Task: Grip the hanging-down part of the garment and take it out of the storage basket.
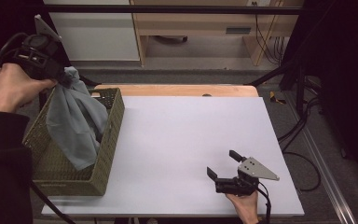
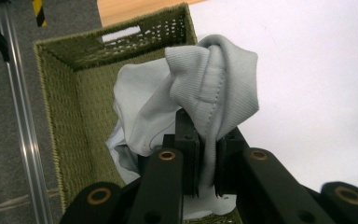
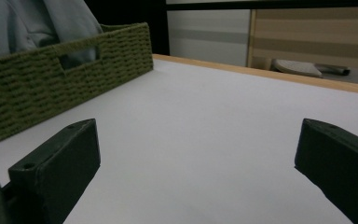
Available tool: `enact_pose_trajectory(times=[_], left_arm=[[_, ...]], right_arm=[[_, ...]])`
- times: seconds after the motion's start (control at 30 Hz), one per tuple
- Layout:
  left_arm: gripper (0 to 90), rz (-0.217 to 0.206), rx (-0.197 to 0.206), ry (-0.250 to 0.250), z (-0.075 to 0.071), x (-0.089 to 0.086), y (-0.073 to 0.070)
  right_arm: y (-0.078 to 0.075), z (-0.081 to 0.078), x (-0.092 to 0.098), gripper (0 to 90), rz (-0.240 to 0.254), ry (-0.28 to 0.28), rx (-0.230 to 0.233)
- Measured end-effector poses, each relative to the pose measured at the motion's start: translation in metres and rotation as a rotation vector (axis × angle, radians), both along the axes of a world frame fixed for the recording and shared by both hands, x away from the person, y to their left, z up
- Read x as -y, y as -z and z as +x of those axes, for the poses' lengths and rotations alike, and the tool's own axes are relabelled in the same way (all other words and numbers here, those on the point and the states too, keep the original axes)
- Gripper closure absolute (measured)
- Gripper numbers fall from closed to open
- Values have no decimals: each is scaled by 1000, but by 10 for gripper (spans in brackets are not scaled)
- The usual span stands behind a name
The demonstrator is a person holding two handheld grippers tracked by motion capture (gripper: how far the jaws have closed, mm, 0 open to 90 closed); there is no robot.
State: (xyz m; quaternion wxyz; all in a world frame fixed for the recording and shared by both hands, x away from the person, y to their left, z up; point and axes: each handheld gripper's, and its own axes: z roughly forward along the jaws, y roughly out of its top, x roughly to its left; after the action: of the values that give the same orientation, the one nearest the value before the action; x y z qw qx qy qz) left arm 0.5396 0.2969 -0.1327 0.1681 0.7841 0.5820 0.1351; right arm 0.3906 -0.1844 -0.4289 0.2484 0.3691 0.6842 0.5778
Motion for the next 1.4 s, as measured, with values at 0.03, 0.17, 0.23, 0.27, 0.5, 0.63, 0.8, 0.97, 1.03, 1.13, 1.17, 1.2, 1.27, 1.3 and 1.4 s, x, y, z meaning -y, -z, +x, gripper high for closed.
enact_pose_trajectory(times=[0.03, 0.17, 0.23, 0.27, 0.5, 0.63, 0.8, 0.97, 1.03, 1.13, 1.17, 1.2, 1.27, 1.3, 1.4], left_arm=[[818, 2, 6, -3, -1, 0, -2], [819, -1, 25, -1, -4, 0, -13], [819, 4, 36, 1, -7, 1, -20], [818, 3, 33, 2, -8, 1, -22], [818, 2, 44, -4, -10, 0, -28], [818, 0, 43, -2, -9, -2, -28], [818, -2, 44, -4, -8, -4, -28], [818, 2, 43, -3, -8, -4, -30], [818, 0, 41, 3, -8, -2, -31], [818, 5, 34, 3, -8, -2, -31], [818, 3, 35, 5, -8, -2, -30], [818, 4, 38, 4, -9, -2, -30], [818, 5, 40, 5, -9, -2, -30], [818, 3, 32, 7, -9, -3, -31], [818, 4, 35, 6, -10, -4, -31]], right_arm=[[-3, 2, -5, 3, 4, -14, 4], [-15, 13, -30, 3, 12, -80, 27], [-21, 20, -49, 3, 7, -119, 34], [-23, 23, -56, 3, 7, -134, 34], [-32, 39, -99, 6, 27, -207, 18], [-37, 49, -125, 11, 24, -249, 15], [-42, 61, -155, 19, 33, -291, 5], [-46, 71, -180, 25, 56, -323, 2], [-49, 78, -199, 30, 58, -348, 5], [-52, 84, -217, 42, 50, -356, 3], [-52, 86, -223, 45, 45, -356, 6], [-52, 89, -229, 45, 35, -353, 8], [-53, 92, -241, 45, 27, -357, 4], [-53, 93, -244, 45, 22, -358, 6], [-52, 96, -258, 42, 2, -354, 8]])
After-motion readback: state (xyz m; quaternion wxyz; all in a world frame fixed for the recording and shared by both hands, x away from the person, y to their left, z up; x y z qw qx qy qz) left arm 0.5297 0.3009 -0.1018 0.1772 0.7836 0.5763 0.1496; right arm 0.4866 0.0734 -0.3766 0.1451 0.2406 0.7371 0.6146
